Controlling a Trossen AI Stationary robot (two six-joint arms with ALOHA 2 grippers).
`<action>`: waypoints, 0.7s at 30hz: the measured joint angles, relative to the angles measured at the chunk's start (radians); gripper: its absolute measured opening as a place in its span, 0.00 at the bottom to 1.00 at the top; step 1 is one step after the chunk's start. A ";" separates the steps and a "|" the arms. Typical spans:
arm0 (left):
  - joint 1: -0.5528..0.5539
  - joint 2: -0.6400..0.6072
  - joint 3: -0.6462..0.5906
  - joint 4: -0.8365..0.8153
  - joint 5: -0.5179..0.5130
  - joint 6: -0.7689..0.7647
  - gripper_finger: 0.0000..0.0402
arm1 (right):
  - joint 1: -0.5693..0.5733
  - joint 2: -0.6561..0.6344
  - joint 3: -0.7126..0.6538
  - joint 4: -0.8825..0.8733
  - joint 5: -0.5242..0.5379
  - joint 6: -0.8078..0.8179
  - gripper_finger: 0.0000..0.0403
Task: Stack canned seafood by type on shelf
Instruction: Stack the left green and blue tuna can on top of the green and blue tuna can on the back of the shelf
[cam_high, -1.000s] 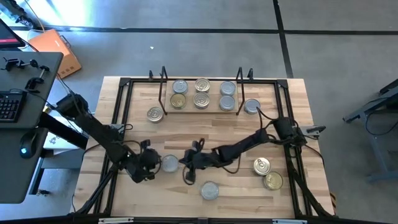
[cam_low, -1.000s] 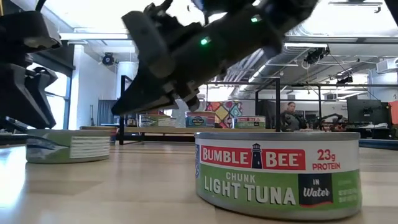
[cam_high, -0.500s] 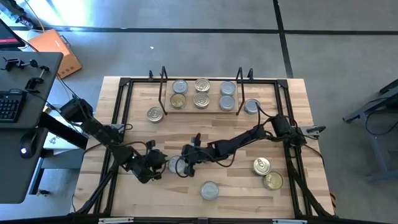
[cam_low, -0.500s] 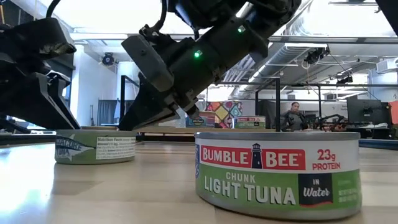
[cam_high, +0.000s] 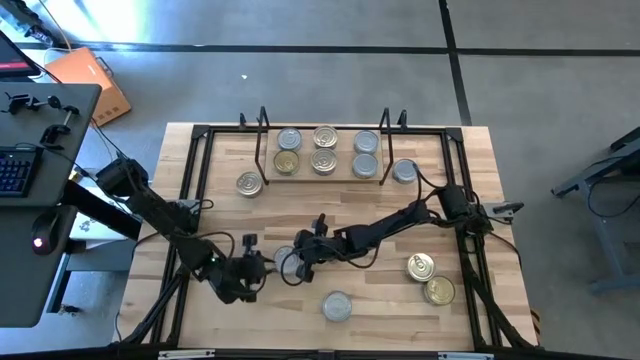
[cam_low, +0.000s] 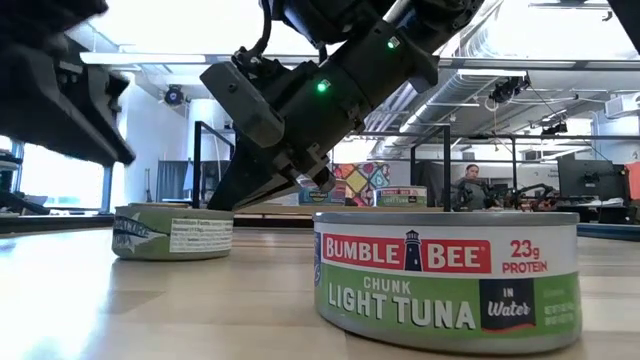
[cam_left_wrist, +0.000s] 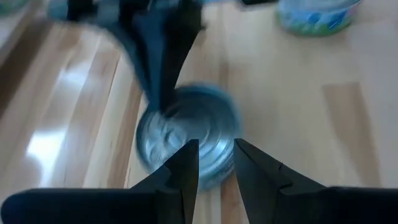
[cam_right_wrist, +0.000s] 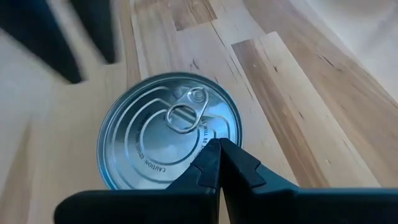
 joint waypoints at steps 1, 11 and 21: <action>0.000 0.000 0.004 0.016 -0.001 0.031 0.23 | 0.000 0.000 0.000 -0.003 0.000 0.000 0.00; 0.024 0.029 0.004 0.054 0.021 0.216 0.25 | -0.002 0.000 0.000 -0.037 -0.002 0.012 0.00; 0.016 0.157 0.004 0.165 0.036 0.590 0.51 | -0.004 0.001 -0.001 -0.045 -0.007 0.017 0.00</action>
